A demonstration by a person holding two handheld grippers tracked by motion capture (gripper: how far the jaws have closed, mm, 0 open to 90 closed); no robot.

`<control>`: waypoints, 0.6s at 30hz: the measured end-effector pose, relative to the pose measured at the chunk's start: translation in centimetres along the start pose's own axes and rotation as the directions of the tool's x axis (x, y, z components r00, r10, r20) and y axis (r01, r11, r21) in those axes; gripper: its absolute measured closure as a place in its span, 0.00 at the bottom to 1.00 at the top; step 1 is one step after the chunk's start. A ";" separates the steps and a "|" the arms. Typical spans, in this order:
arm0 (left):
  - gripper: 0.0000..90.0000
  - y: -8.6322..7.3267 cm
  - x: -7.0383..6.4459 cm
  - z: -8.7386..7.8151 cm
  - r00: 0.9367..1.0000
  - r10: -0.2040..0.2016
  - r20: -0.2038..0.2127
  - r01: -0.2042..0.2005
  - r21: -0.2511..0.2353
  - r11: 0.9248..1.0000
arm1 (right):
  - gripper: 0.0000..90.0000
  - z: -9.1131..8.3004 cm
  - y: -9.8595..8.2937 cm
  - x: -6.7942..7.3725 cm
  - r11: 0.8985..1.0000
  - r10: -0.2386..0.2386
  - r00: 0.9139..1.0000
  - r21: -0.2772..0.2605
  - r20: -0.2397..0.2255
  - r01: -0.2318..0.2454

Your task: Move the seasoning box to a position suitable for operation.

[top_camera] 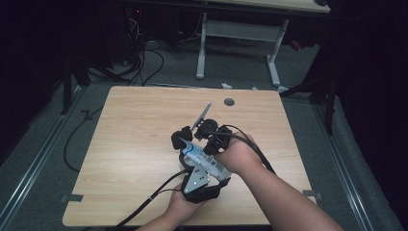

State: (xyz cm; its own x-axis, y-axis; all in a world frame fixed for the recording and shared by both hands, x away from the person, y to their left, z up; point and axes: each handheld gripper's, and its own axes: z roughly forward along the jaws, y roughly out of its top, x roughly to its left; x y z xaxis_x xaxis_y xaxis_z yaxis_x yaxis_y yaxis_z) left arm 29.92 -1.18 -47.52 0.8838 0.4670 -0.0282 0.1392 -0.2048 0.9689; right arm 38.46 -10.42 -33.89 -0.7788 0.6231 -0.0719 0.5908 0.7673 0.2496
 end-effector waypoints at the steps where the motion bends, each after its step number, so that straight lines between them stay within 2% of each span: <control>1: 0.58 0.0 0.0 0.0 1.000 0.000 0.000 0.000 -0.001 1.000 | 1.00 0.0 0.0 0.0 1.000 -0.002 1.000 -0.001 0.000 0.002; 18: 0.58 -0.8 -0.2 -0.2 1.000 0.018 0.007 -0.018 0.003 1.000 | 1.00 0.0 -0.7 0.2 1.000 0.013 1.000 -0.013 -0.014 -0.013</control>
State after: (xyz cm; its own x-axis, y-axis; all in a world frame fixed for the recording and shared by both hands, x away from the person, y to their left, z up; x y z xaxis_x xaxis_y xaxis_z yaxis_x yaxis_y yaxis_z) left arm 29.53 -0.93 -48.29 0.8895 0.4568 -0.0124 0.1246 -0.2163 0.9684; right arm 37.90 -10.82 -34.04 -0.7742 0.6305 -0.0551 0.5978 0.7571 0.2635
